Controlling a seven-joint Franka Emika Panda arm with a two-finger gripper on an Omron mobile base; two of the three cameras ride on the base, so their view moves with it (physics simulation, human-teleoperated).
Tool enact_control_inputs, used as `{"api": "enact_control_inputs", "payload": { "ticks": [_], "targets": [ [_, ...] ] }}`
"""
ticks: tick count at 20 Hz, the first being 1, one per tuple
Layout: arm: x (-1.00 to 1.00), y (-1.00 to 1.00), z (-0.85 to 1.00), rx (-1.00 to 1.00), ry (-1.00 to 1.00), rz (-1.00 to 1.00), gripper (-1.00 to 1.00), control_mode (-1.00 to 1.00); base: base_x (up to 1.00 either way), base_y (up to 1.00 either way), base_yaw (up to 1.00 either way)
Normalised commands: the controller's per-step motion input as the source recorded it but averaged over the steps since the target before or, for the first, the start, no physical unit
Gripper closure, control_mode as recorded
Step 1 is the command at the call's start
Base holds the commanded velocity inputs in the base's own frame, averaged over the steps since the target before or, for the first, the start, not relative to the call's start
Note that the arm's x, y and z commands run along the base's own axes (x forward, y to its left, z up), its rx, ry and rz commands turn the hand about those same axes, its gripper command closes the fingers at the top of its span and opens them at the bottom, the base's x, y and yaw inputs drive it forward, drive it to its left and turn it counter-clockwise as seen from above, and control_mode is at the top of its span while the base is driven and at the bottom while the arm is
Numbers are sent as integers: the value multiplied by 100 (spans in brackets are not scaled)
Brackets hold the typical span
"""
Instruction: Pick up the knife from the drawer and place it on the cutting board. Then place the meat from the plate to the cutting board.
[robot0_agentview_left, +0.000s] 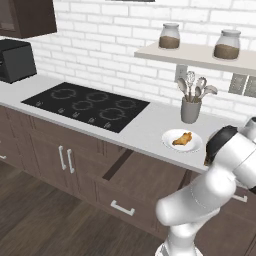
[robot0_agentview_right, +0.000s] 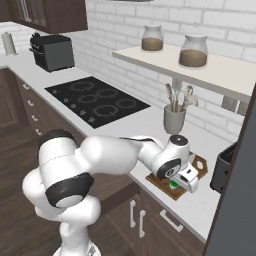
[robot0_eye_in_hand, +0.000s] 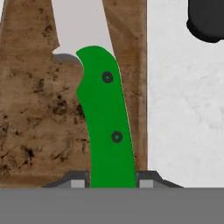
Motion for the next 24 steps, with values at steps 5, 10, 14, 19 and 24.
{"api": "enact_control_inputs", "payload": {
  "ticks": [5,10,14,19,24],
  "targets": [
    [35,1,-15,0,0,0,-100,-100,0,0,0],
    [24,-4,-1,0,0,0,-100,-100,0,0,0],
    [0,-12,2,0,0,0,-100,-100,0,0,0],
    [9,11,72,5,-5,1,-100,-100,0,0,0],
    [33,64,20,2,-12,1,-100,-100,0,0,0]
  ]
}}
